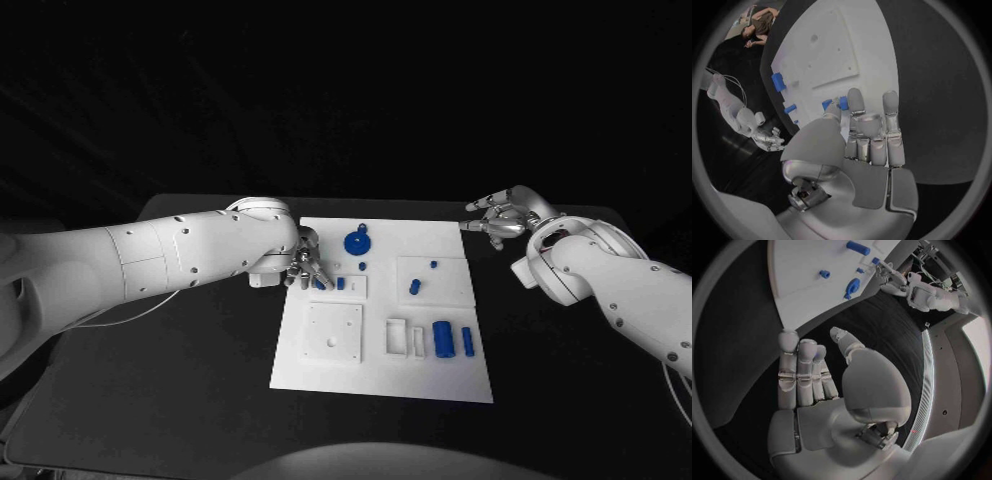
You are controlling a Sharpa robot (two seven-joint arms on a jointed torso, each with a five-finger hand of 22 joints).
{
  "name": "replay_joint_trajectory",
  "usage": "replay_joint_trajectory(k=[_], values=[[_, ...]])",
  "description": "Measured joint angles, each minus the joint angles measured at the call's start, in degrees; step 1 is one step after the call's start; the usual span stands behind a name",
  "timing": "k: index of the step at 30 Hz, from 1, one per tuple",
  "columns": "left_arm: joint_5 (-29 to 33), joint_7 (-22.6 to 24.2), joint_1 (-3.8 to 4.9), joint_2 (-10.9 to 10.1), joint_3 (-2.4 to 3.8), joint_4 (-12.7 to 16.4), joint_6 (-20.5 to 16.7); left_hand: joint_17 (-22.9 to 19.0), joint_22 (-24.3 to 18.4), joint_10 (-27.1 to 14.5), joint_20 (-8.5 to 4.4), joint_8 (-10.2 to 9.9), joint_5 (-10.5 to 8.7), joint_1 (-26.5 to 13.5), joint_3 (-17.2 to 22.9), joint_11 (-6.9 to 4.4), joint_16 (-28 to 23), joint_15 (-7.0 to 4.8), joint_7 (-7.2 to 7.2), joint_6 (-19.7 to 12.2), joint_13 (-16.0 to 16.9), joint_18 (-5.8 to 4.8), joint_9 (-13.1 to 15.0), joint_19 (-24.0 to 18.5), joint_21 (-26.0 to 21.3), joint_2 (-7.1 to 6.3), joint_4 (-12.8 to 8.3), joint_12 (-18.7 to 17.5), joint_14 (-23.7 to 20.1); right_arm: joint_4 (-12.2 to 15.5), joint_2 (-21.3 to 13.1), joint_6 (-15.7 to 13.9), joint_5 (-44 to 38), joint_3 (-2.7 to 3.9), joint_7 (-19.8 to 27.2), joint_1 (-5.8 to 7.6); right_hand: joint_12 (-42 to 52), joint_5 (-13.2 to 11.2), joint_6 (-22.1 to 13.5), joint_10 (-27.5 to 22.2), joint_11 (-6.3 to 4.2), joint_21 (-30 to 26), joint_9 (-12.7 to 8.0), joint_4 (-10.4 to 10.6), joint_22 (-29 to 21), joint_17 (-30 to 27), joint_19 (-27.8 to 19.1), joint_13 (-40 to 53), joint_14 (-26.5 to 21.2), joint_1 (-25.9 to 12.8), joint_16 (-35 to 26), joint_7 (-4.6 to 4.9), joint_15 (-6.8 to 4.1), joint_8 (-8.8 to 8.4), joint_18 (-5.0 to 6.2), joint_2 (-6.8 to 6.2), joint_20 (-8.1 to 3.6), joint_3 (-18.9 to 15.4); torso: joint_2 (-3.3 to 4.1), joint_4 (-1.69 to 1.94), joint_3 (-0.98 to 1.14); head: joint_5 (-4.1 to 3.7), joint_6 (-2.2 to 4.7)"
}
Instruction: Assemble the parts on the task board
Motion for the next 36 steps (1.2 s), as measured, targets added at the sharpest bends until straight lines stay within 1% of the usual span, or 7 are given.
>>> replay_joint_trajectory(k=[4, 9, 11, 18, 20, 36], values=[[0.01, 0.00, 0.02, 0.12, 0.00, -0.17, 0.07, -0.35, 0.00, 0.00, -0.42, -0.15, -0.02, -0.01, 0.13, 0.00, 0.00, 0.00, 0.00, 0.00, 0.06, -0.01, -0.51, -0.03, 0.00, -0.01, 0.13, -0.27, 0.00, -0.01, 0.00, 0.00, 0.00, 0.00, 0.00, 0.00, 0.00, 0.00, 0.00, 0.00, 0.00, 0.00, 0.00, 0.00, 0.00, 0.00, 0.00, 0.00, 0.00, 0.00, 0.00, 0.00, 0.00, 0.00, 0.00, 0.00, 0.00, 0.00, 0.01, 0.00, 0.00, -0.01, 0.04], [0.03, 0.00, 0.02, 0.15, -0.01, -0.23, 0.08, -0.37, -0.01, 0.00, -0.42, -0.15, 0.01, -0.01, 0.27, 0.00, 0.00, 0.00, 0.00, 0.00, 0.06, -0.01, -0.56, -0.03, 0.00, -0.01, 0.26, -0.27, 0.00, -0.01, 0.00, 0.00, 0.00, 0.00, 0.00, -0.01, 0.00, 0.00, 0.00, 0.00, 0.00, 0.00, 0.00, 0.00, 0.00, 0.00, 0.00, 0.00, 0.00, 0.00, 0.00, 0.00, 0.00, 0.00, 0.00, 0.00, 0.00, 0.00, 0.00, -0.02, 0.01, -0.01, 0.10], [0.03, 0.00, 0.03, 0.15, -0.01, -0.23, 0.08, -0.37, -0.01, 0.00, -0.42, -0.15, 0.22, -0.02, 0.27, 0.00, 0.00, 0.00, 0.00, 0.00, 0.06, -0.01, -0.56, -0.03, -0.23, -0.01, 0.26, -0.27, 0.00, -0.03, 0.00, 0.00, 0.00, 0.00, 0.00, -0.01, 0.00, 0.23, 0.00, 0.00, 0.00, 0.00, 0.00, 0.44, 0.00, 0.00, 0.00, 0.00, 0.00, 0.00, 0.00, 0.00, 0.00, 0.00, 0.00, 0.00, 0.00, -0.04, 0.01, -0.01, 0.01, -0.02, 0.10], [0.06, 0.07, 0.01, 0.09, -0.02, -0.17, -0.13, -0.16, -0.02, 0.00, -0.42, 0.07, 0.27, 0.00, 0.42, 0.00, 0.00, 0.00, 0.00, 0.00, 0.14, -0.01, -0.41, -0.03, -0.23, 0.00, 0.40, -0.27, 0.00, -0.08, 0.09, 0.00, 0.00, 0.00, 0.00, -0.09, 0.00, 0.23, 0.00, 0.00, 0.00, -0.21, 0.00, 0.44, 0.00, 0.00, 0.00, 0.01, 0.00, 0.00, 0.00, 0.00, 0.00, 0.00, 0.00, 0.00, 0.00, -0.04, 0.01, 0.01, 0.01, -0.02, 0.11], [0.06, 0.09, 0.00, 0.07, -0.02, -0.14, -0.19, -0.13, -0.01, 0.00, -0.42, 0.30, 0.49, -0.23, 0.42, 0.00, 0.00, 0.00, 0.00, 0.00, 0.14, -0.01, -0.23, -0.03, -0.23, 0.22, 0.40, -0.27, 0.00, -0.08, 0.09, 0.00, 0.00, 0.00, 0.01, -0.12, 0.00, 0.23, 0.00, 0.00, 0.00, -0.21, 0.00, 0.44, 0.00, 0.00, 0.00, 0.01, 0.00, 0.00, 0.00, 0.00, 0.00, 0.00, 0.00, 0.00, 0.00, -0.04, 0.01, 0.01, -0.01, -0.01, 0.11], [0.06, 0.11, -0.01, -0.09, -0.04, 0.10, -0.54, -0.02, 0.03, 0.00, -0.42, 0.57, 0.50, -0.23, 0.42, 0.00, 0.00, 0.00, 0.00, 0.00, 0.13, -0.01, 0.07, -0.03, -0.23, 0.23, 0.40, -0.27, 0.00, -0.09, 0.09, 0.00, 0.00, 0.00, 0.02, -0.18, 0.00, 0.23, -0.09, 0.00, 0.00, -0.21, 0.00, 0.43, 0.00, 0.00, 0.00, 0.01, 0.00, 0.00, 0.00, -0.09, 0.00, 0.00, 0.00, 0.00, 0.00, -0.04, 0.02, 0.02, -0.04, 0.03, -0.04]])
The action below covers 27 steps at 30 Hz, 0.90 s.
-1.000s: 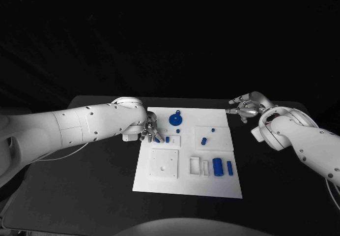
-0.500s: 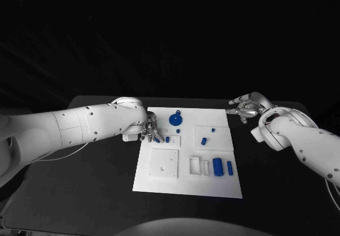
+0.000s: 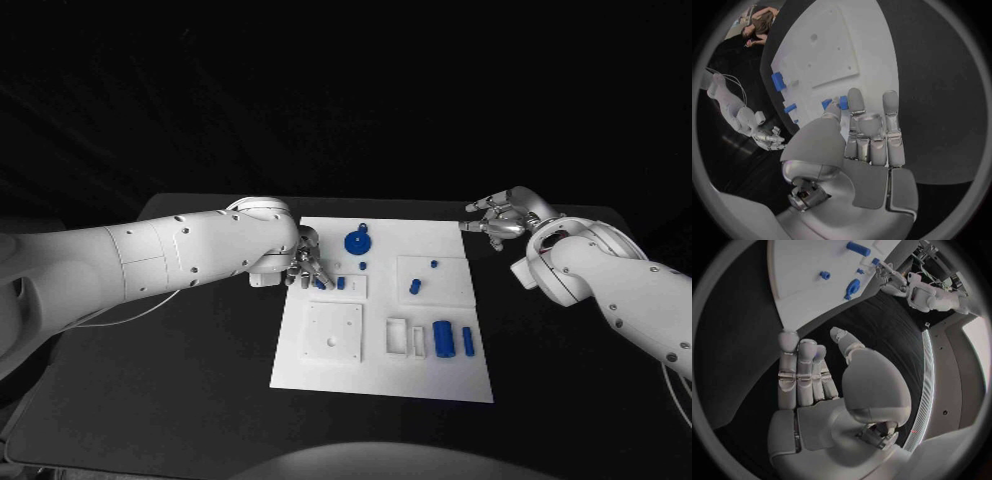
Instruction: Assemble the parts on the task board
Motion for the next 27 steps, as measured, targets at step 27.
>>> replay_joint_trajectory(k=[27], values=[[0.36, 0.11, -0.08, -0.48, -0.09, 0.53, -1.00, 0.48, 0.11, 0.00, 0.23, 0.60, 0.40, -1.29, -0.01, 0.00, 0.23, 0.00, 0.07, -0.34, -0.01, 0.00, 0.62, 0.22, 0.00, 1.29, -0.01, 0.27, 0.00, 0.00, 0.00, 0.07, 0.00, 0.00, -0.03, -0.01, 0.00, 0.00, 0.00, 0.00, 0.00, 0.00, 0.00, 0.16, 0.00, 0.00, 0.00, 0.00, 0.00, 0.00, 0.00, 0.00, 0.00, 0.00, 0.00, 0.00, 0.00, -0.16, -0.03, -0.01, 0.01, 0.04, -0.01]])
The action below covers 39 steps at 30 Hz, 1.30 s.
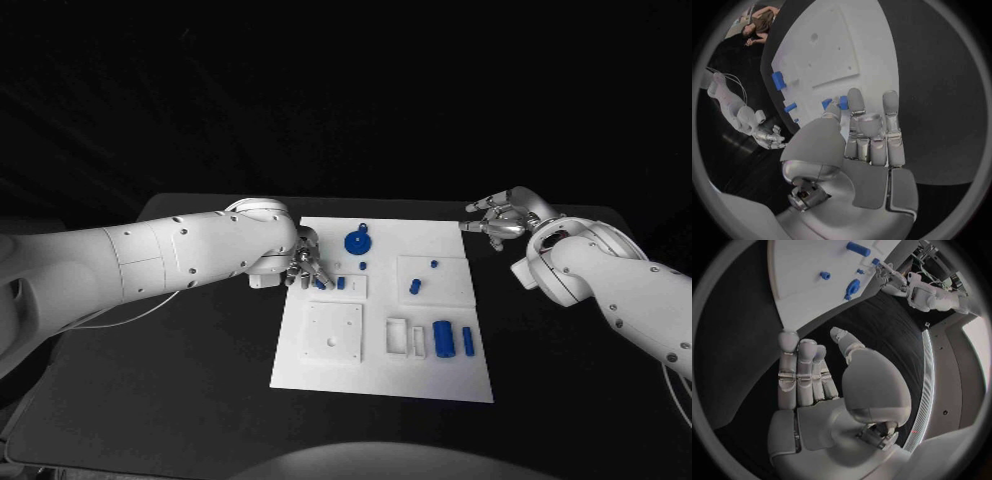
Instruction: Assemble the parts on the task board
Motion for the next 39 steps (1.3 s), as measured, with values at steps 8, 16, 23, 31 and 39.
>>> replay_joint_trajectory(k=[8, 16, 23, 31, 39], values=[[0.58, 0.00, -0.06, -0.33, -0.05, 0.33, -0.52, 0.10, 0.10, 0.00, 0.00, 0.50, 0.00, -0.29, 0.00, 0.00, 0.00, 0.00, -0.06, -0.06, 0.00, 0.00, 0.19, 0.00, 0.00, 0.30, 0.00, 0.00, 0.00, -0.01, -0.02, 0.02, 0.00, 0.00, 0.00, 0.00, 0.00, 0.00, 0.00, 0.00, 0.00, 0.00, 0.00, 0.00, 0.00, 0.00, 0.00, 0.00, 0.00, 0.00, 0.00, 0.00, 0.00, 0.00, 0.00, 0.00, 0.00, 0.00, 0.00, 0.03, 0.00, 0.01, -0.01], [1.48, -0.06, -0.11, -0.97, -0.10, 0.79, -1.09, 0.15, 0.18, 0.00, 0.00, 0.64, 0.00, -0.21, -0.15, 0.00, 0.00, 0.15, -0.06, -0.06, 0.00, 0.00, 0.18, 0.00, 0.00, 0.91, -0.15, 0.00, 0.15, -0.02, -0.03, 0.03, 0.00, 0.00, 0.00, 0.00, 0.00, 0.00, 0.00, 0.00, 0.00, 0.00, 0.00, 0.00, 0.00, 0.00, 0.00, 0.00, 0.00, 0.00, 0.00, 0.00, 0.00, 0.00, 0.00, 0.00, 0.00, 0.00, 0.00, 0.03, 0.00, 0.05, -0.09], [2.19, -0.09, -0.13, -1.45, -0.15, 1.22, -1.81, 0.23, 0.17, 0.00, 0.21, 0.85, 0.00, 0.22, -0.31, 0.00, 0.00, 0.20, -0.04, -0.08, -0.01, 0.00, 0.18, 0.21, 0.00, 1.33, -0.32, 0.00, 0.21, -0.04, -0.04, 0.04, 0.00, 0.00, 0.00, -0.01, 0.00, 0.00, 0.00, 0.00, 0.00, 0.00, 0.00, 0.00, 0.00, 0.00, 0.00, 0.00, 0.00, 0.00, 0.00, 0.00, 0.00, 0.00, 0.00, 0.00, 0.00, 0.00, 0.00, 0.02, 0.00, 0.05, -0.10], [4.13, -0.13, -0.11, -2.66, -0.30, 1.84, -3.00, 0.25, 0.25, 0.00, 0.21, 0.60, -0.22, 0.57, -0.47, 0.00, 0.00, 0.20, 0.19, -0.31, -0.01, 0.00, 0.14, 0.20, 0.00, 2.15, -0.48, 0.00, 0.20, -0.10, -0.01, 0.05, 0.00, 0.00, 0.00, -0.11, 0.00, 0.00, 0.00, 0.00, 0.00, 0.00, 0.00, -0.01, 0.00, 0.00, 0.00, 0.00, 0.00, 0.00, 0.00, 0.00, 0.00, 0.00, 0.00, 0.00, 0.00, 0.00, 0.01, 0.00, 0.00, 0.09, 0.01], [7.74, 0.36, 0.28, -4.25, -0.35, 2.37, -4.19, -0.05, 0.24, 0.00, 0.20, 0.49, -1.90, 2.10, -0.45, 0.00, 0.00, 0.20, 0.73, -0.86, -0.11, 0.00, 0.01, 0.20, 0.00, 3.68, -0.49, 0.00, 0.20, -0.10, -0.02, 0.05, 0.00, 0.00, 0.01, -0.18, 0.00, 0.00, 0.00, 0.00, 0.00, 0.00, 0.00, -0.01, 0.00, -0.05, 0.00, 0.00, 0.00, 0.00, 0.00, 0.00, 0.00, 0.00, 0.00, 0.00, 0.00, -0.01, 0.01, 0.03, 0.00, 0.13, 0.21]])
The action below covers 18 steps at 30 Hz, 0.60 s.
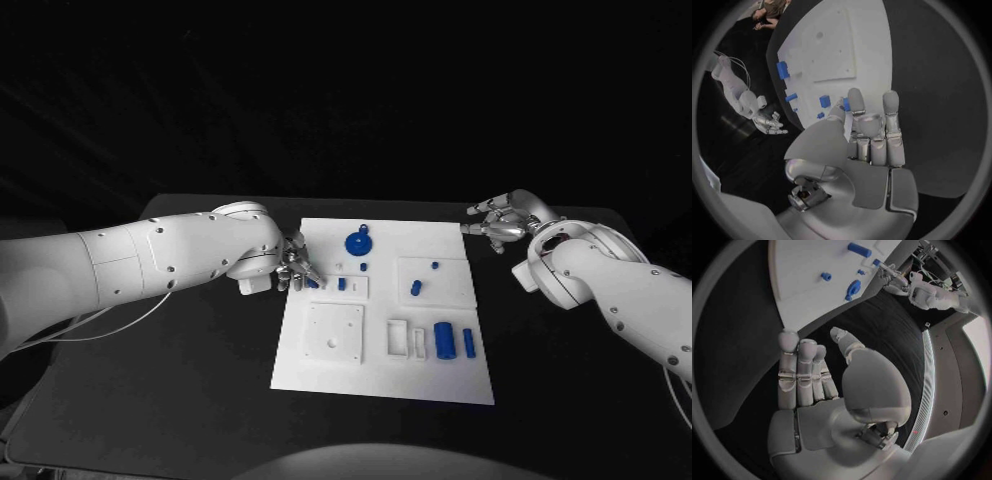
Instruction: Assemble the parts on the task board
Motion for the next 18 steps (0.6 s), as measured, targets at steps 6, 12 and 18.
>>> replay_joint_trajectory(k=[6, 12, 18], values=[[3.64, 2.03, 0.51, -0.91, 0.96, 0.04, -1.05, -0.23, -0.01, 0.00, 0.00, 0.24, -0.01, 0.23, 0.00, 0.00, -0.24, 0.00, -0.02, 0.01, -0.04, 0.00, 0.15, 0.00, 0.00, 0.23, 0.00, 0.00, 0.00, 0.73, -0.09, -0.04, -0.02, 0.00, 0.23, -0.23, 0.00, 0.00, 0.10, 0.00, 0.00, 0.00, 0.00, -0.14, 0.00, 0.00, 0.00, 0.00, 0.00, 0.00, 0.00, -0.06, 0.00, 0.00, 0.00, 0.00, 0.00, 0.13, 0.00, -0.02, -0.04, 0.09, 0.33], [8.64, 7.75, 0.54, -1.81, 1.50, -0.08, -2.84, -0.53, -0.07, 0.00, -0.53, 0.25, -0.32, 0.47, 0.00, 0.00, -0.63, 0.00, -0.02, 0.01, -0.16, -0.01, 0.35, 0.50, -0.22, 0.47, 0.00, 0.00, 0.00, 2.56, -0.40, -0.20, -0.28, 0.00, 1.27, -0.86, 0.00, 0.00, 3.63, -0.13, -0.13, 0.46, 0.14, -2.04, 0.00, 0.00, 0.00, 0.00, 0.00, -0.14, 0.00, -0.09, 0.00, 0.00, -0.01, 0.14, 0.00, 1.03, 0.00, -0.03, -0.07, 0.30, 1.17], [14.69, 16.08, 0.57, -2.59, 1.67, 0.19, -4.57, -0.59, -0.13, 0.00, -1.46, 0.46, -0.32, 0.59, -0.05, 0.00, -0.63, 0.00, -0.08, -0.11, -0.16, -0.01, 0.43, 0.39, -0.45, 0.59, -0.05, -0.24, 0.00, 5.72, -0.61, -0.47, -0.90, 0.00, 3.14, -1.68, 0.34, -0.93, 4.38, 0.18, -0.45, 1.37, 0.13, -5.20, 0.00, 0.05, 0.00, 0.37, 0.00, -0.50, 0.00, -0.22, 0.00, 0.00, 0.00, 0.77, 0.00, 1.46, -0.01, -0.03, -0.07, 0.49, 2.61]])
